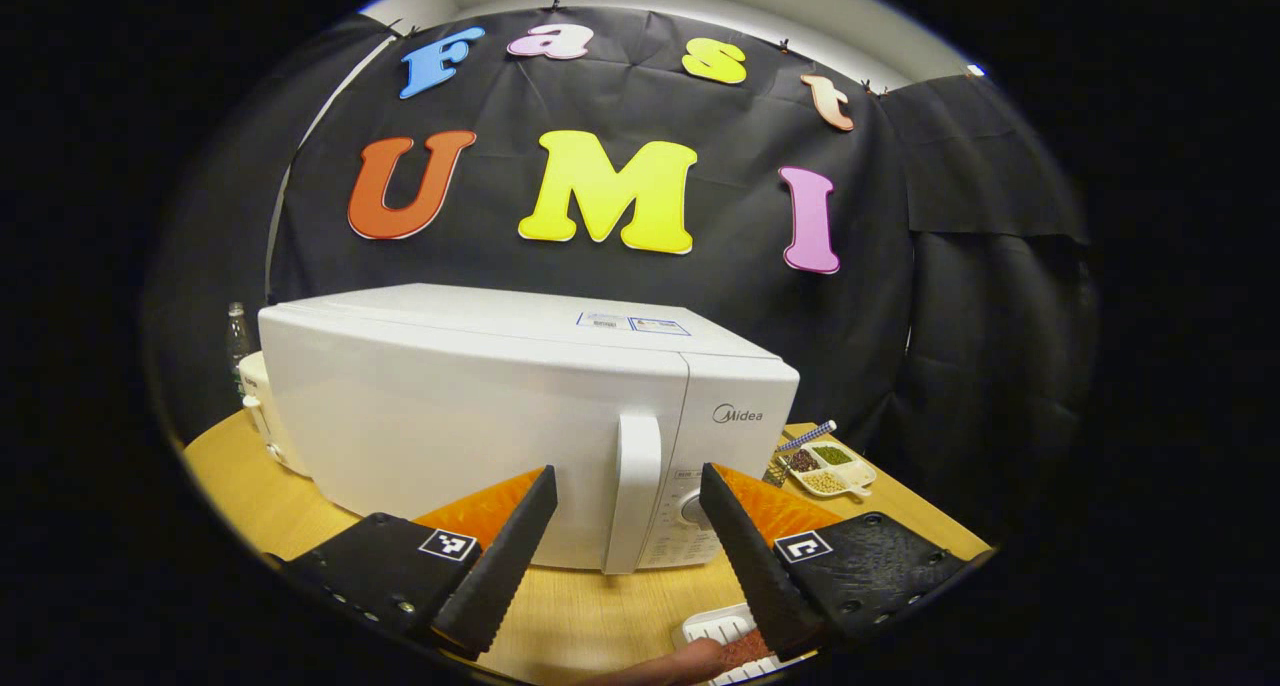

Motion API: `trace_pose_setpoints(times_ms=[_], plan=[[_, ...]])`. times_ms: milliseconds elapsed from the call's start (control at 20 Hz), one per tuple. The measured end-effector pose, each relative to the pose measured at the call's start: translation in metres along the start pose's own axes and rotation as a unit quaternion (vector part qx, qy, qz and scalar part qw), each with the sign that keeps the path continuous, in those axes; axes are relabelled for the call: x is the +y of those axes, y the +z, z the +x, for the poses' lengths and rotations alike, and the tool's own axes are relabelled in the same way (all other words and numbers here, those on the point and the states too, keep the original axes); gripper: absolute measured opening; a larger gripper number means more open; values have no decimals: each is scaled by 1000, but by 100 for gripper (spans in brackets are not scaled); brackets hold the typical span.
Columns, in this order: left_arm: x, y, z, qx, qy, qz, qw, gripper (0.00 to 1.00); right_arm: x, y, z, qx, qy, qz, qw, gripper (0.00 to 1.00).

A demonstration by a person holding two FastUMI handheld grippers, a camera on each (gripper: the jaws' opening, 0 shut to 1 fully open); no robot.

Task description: Open the microwave oven with the left hand, put the food in, and close the microwave oven.

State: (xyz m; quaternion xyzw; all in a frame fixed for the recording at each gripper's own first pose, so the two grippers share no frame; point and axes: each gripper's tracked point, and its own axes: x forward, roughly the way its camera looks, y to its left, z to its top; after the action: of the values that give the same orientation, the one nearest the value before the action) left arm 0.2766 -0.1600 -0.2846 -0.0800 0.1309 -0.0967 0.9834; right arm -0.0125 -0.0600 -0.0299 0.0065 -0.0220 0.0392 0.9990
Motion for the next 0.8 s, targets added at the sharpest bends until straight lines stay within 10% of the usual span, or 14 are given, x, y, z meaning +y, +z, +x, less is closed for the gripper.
trace_pose_setpoints(times_ms=[300,350,400,500,600,800], plan=[[2,-24,25,-8,18,36,999,90,5,7,-14,-21,8,-22,1000,100],[3,-26,28,-13,29,56,998,75,7,7,-16,-24,10,-23,999,100],[8,-28,27,-19,44,82,996,88,10,7,-17,-24,14,-24,999,100],[12,-29,28,-31,56,112,992,83,13,3,-20,-19,19,-23,999,100],[-1,-39,31,-16,6,75,997,47,14,0,-21,-15,24,-25,999,100],[2,-40,26,3,7,16,1000,16,6,-4,-21,-13,18,-27,999,100]])
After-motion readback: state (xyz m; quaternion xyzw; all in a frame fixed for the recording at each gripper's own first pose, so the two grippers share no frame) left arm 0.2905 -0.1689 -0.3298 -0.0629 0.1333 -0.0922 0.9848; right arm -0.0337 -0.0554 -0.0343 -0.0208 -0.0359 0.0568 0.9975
